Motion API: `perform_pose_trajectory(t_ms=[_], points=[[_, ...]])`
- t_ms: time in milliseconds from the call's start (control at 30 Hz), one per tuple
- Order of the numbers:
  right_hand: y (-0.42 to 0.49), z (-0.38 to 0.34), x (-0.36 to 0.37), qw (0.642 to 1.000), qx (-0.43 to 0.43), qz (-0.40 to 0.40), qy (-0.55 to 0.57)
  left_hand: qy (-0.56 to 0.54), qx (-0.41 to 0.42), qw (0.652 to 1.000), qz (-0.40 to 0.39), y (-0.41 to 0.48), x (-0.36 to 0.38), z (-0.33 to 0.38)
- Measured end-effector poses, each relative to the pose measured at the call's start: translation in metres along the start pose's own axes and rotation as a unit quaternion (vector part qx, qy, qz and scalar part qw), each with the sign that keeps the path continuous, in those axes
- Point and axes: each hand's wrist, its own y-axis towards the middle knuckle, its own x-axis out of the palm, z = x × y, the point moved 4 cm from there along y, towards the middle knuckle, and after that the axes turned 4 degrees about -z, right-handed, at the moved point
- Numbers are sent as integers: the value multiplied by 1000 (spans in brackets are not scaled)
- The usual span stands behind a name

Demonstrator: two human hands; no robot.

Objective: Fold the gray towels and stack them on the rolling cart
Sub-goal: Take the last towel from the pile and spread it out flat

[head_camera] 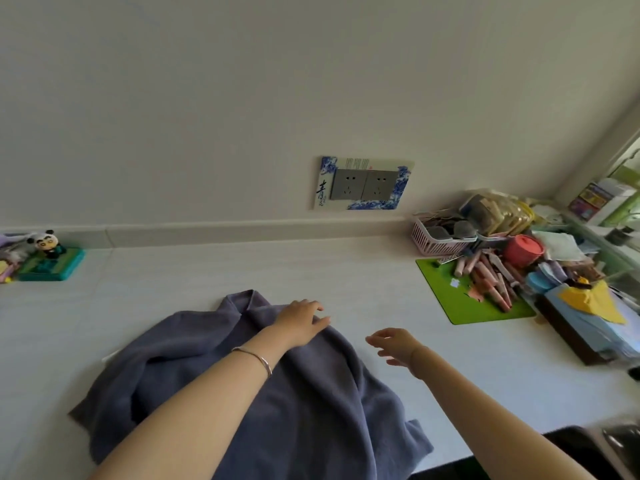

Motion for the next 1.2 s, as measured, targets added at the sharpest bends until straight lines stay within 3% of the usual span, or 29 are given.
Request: perform_pose_trajectory(t_ms=[133, 300, 400, 567, 733, 900, 1033, 1200], points=[[4, 25, 19, 996, 62, -33, 47, 0, -29, 997, -73, 12, 36, 2], [11, 36, 36, 979, 114, -123, 113, -45, -50, 996, -55, 13, 40, 1], [11, 24, 43, 948, 58, -253, 185, -47, -40, 997, -45, 16, 30, 1], [5, 12, 33, 918, 5, -360, 164, -49, -55, 997, -24, 14, 14, 1], [3, -14, -2, 916, -38, -349, 195, -91, -63, 994, -15, 17, 7, 1], [12, -8, 11, 948, -42, -311, 45, -95, -72, 992, -37, 12, 14, 1], [14, 3, 34, 959, -55, -275, 38, -128, -83, 987, -55, -1, 22, -5], [4, -8, 37, 974, -123, -187, 13, -182, -57, 982, 6, -18, 14, -16]])
